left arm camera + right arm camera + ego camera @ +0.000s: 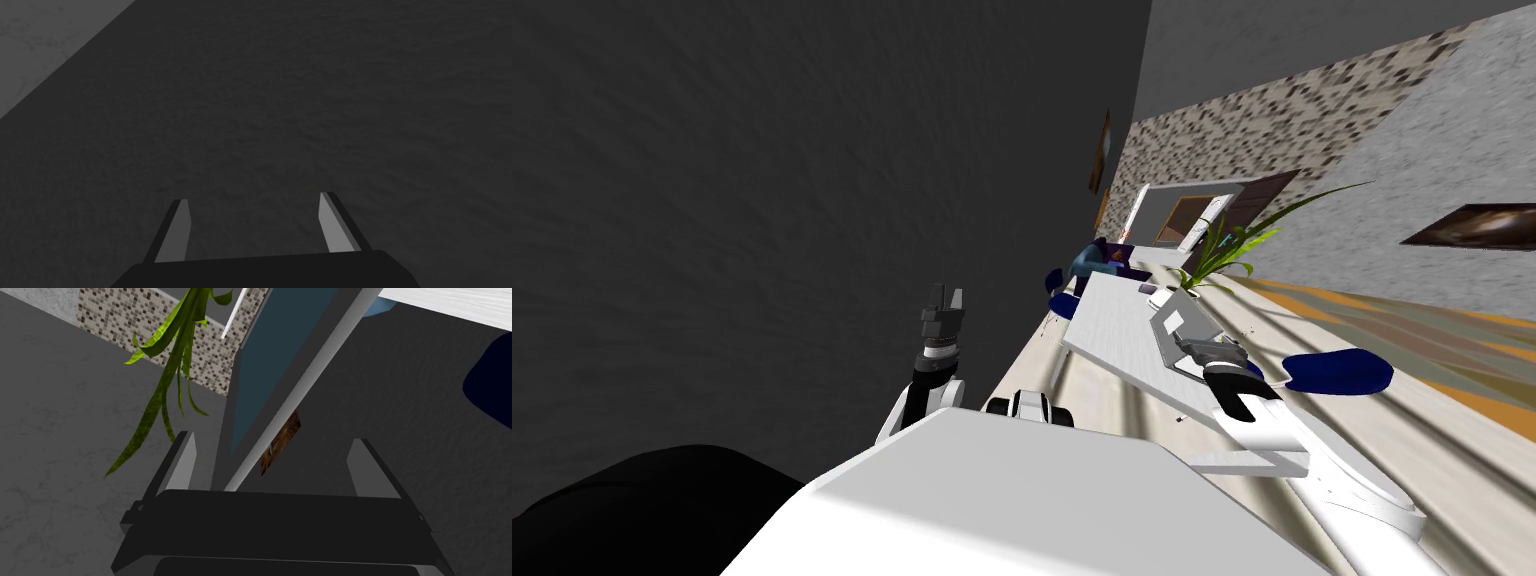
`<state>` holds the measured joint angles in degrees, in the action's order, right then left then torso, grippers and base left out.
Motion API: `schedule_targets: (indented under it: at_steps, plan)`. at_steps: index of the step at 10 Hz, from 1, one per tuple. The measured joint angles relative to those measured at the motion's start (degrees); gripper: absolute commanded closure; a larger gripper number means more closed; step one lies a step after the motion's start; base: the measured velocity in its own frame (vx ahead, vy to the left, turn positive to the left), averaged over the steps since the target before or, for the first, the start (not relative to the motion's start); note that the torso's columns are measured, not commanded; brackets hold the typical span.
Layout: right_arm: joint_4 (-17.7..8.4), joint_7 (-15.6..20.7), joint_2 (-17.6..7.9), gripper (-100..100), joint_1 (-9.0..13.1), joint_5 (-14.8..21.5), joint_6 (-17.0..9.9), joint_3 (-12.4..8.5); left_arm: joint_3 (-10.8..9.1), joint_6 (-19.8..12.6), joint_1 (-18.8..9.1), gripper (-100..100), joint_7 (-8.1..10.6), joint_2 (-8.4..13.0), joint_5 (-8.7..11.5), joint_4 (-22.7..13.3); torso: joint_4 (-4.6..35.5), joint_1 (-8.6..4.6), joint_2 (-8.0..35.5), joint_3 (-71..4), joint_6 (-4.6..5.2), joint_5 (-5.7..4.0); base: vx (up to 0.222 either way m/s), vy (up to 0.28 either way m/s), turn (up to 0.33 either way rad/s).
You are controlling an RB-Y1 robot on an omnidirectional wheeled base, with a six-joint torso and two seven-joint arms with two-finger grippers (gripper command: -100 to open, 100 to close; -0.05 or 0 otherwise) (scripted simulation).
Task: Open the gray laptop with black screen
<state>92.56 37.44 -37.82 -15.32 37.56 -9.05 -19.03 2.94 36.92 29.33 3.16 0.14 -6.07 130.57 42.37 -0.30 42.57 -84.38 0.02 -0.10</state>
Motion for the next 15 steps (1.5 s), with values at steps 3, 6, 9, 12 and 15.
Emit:
schedule_targets:
  at_steps: [3,6,9,12,15]
  plan:
    - [-0.95,-1.99,0.38,100,1.39,-2.12,0.58,-0.25,0.0,0.0,-0.01,0,0.0,0.01,0.0,0.0,-0.12,0.07,-0.22,-0.14,0.05,-0.02,-0.064,-0.069,0.006]
    - [-2.36,-5.22,0.95,100,3.43,-5.58,1.14,-0.15,-0.01,0.0,-0.01,0,0.0,0.01,0.0,0.0,-0.09,0.12,-0.22,-0.15,0.09,0.04,-0.085,-0.089,-0.006]
    - [-3.84,-8.42,1.7,100,5.5,-8.7,2.02,-0.32,0.0,0.0,-0.01,0,0.0,0.0,0.0,0.0,-0.16,0.1,-0.39,-0.23,0.14,-0.02,-0.053,-0.061,0.003]
    - [-5.6,-10.12,3.55,100,7.18,-10.27,4.02,-0.63,-0.01,0.0,0.0,0,0.0,0.01,0.0,0.0,-0.24,-0.22,-0.52,-0.31,0.09,-0.16,-0.024,-0.082,-0.044]
    - [-8.03,-12.27,6.25,100,8.97,-12.14,6.92,-1.27,-0.01,0.0,0.0,0,0.0,0.01,0.0,0.0,-0.35,-0.38,-0.6,-0.35,0.23,-0.28,-0.018,-0.076,-0.036]
